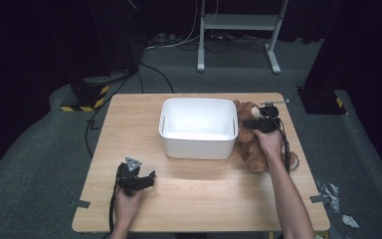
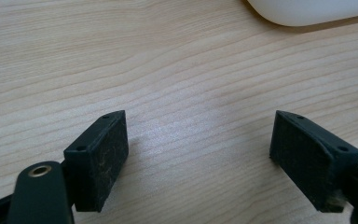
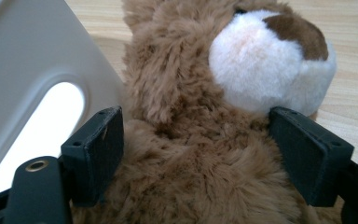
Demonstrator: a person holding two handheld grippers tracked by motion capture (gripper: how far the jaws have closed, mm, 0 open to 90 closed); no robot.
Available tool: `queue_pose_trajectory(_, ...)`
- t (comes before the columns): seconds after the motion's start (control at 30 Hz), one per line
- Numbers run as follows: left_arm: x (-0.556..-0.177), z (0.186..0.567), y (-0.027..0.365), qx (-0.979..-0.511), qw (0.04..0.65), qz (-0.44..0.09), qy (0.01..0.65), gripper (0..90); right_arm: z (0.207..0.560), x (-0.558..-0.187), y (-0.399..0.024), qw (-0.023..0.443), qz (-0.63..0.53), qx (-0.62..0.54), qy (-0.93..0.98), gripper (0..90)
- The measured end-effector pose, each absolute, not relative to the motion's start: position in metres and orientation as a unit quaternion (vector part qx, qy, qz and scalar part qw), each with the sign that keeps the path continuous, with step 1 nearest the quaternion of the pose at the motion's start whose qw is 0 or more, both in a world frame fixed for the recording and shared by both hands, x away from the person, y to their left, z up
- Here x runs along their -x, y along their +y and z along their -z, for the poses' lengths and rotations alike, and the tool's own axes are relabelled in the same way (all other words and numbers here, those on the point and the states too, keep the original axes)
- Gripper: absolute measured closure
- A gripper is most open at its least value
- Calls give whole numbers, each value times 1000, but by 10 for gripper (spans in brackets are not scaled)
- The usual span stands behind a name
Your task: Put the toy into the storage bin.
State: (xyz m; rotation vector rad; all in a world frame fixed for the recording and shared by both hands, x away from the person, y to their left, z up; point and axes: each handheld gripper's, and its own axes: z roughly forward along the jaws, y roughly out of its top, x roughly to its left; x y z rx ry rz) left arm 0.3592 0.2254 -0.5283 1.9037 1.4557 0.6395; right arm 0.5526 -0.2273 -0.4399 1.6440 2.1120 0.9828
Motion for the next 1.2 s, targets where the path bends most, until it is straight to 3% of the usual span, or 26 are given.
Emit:
queue_pose_trajectory(0.23, -359, 528, 225, -726, 325, -244, 555, 191, 450, -556, -228, 133, -326, -579, 735, 198)
queue_pose_trajectory(0.47, -359, 528, 226, -726, 325, -244, 554, 191, 458, -559, -218, 165, -282, -576, 749, 213)
queue_pose_trajectory(0.83, -359, 528, 225, -727, 324, -243, 554, 191, 465, -561, -224, 133, -276, -587, 750, 249)
queue_pose_trajectory(1.03, -359, 528, 225, -727, 324, -243, 554, 191, 467, -562, -226, 124, -276, -585, 753, 339)
queue_pose_trajectory(1.2, -359, 528, 225, -727, 324, -243, 554, 191, 466, -558, -226, 134, -275, -576, 758, 484)
